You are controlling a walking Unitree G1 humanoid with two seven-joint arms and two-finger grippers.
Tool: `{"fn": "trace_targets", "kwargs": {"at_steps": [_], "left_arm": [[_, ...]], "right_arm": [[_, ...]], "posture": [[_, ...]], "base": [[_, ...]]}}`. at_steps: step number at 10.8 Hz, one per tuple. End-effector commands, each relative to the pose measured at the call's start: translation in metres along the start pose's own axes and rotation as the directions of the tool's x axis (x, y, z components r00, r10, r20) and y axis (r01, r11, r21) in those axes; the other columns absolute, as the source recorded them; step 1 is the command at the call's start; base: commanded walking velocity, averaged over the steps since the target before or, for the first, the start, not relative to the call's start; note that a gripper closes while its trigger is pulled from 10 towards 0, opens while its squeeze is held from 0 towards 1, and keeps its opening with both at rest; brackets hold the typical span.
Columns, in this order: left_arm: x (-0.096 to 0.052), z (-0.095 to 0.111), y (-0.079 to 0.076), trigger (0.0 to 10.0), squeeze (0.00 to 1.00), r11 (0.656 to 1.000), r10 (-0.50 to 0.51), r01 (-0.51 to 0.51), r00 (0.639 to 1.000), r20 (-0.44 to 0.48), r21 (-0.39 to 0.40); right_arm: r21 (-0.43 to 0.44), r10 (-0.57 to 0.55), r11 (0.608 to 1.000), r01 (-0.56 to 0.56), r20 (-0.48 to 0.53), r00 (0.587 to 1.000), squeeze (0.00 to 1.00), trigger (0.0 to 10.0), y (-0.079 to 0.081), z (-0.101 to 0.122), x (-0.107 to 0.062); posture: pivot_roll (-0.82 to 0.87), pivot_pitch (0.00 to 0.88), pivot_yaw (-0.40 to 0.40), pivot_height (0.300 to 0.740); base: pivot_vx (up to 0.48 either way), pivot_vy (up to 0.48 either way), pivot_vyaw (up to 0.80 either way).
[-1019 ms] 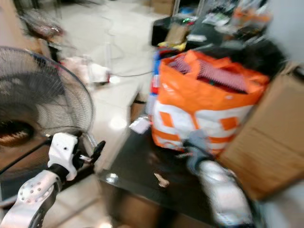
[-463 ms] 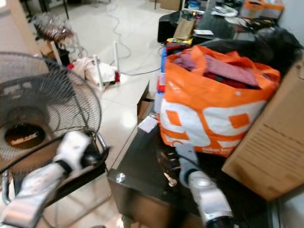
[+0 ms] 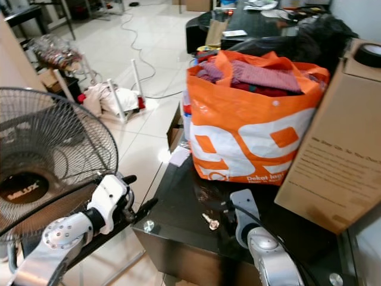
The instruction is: Hang keys on a hook
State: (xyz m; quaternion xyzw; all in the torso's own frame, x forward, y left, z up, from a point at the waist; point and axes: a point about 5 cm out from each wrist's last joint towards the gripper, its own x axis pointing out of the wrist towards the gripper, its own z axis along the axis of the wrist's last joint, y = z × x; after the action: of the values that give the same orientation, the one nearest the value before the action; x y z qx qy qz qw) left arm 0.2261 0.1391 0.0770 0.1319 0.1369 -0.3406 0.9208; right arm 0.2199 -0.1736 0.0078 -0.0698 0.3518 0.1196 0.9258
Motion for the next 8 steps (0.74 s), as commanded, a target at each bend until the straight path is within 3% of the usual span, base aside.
{"fn": "trace_targets", "kwargs": {"at_steps": [1,3,5,7,8], "left_arm": [[0.0,0.001,0.002,10.0,0.0,0.999,-0.028,0.028,1.0,-0.005,0.022],[-0.011,-0.007,-0.004,10.0,0.0,0.993,-0.109,0.111,0.993,-0.055,0.038],[-0.022,-0.016,-0.01,10.0,0.0,0.978,-0.206,0.209,0.972,-0.116,0.016],[-0.025,-0.018,-0.012,10.0,0.0,0.971,-0.235,0.239,0.963,-0.135,0.014],[-0.025,-0.019,-0.011,10.0,0.0,0.97,-0.24,0.244,0.961,-0.138,0.017]], "right_arm": [[-0.008,0.036,0.999,-0.036,-0.02,0.999,1.0,10.0,0.007,-0.005,0.001],[0.014,0.139,0.99,-0.139,0.029,0.99,1.0,10.0,0.02,-0.003,0.002],[0.0,0.168,0.986,-0.168,0.038,0.985,1.0,10.0,0.025,0.0,0.01],[0.007,0.224,0.974,-0.225,0.068,0.972,1.0,10.0,0.038,0.004,0.019],[-0.022,0.191,0.981,-0.191,0.038,0.981,1.0,10.0,0.038,-0.001,0.026]], "posture": [[-0.18,0.0,0.103,0.74],[-0.15,0.0,0.079,0.74],[-0.13,0.0,0.063,0.74],[-0.12,0.0,0.06,0.74],[-0.11,0.0,0.058,0.74]], "base": [[0.0,0.0,0.0],[0.0,0.0,0.0],[0.0,0.0,0.0],[0.0,0.0,0.0],[0.0,0.0,0.0]]}}
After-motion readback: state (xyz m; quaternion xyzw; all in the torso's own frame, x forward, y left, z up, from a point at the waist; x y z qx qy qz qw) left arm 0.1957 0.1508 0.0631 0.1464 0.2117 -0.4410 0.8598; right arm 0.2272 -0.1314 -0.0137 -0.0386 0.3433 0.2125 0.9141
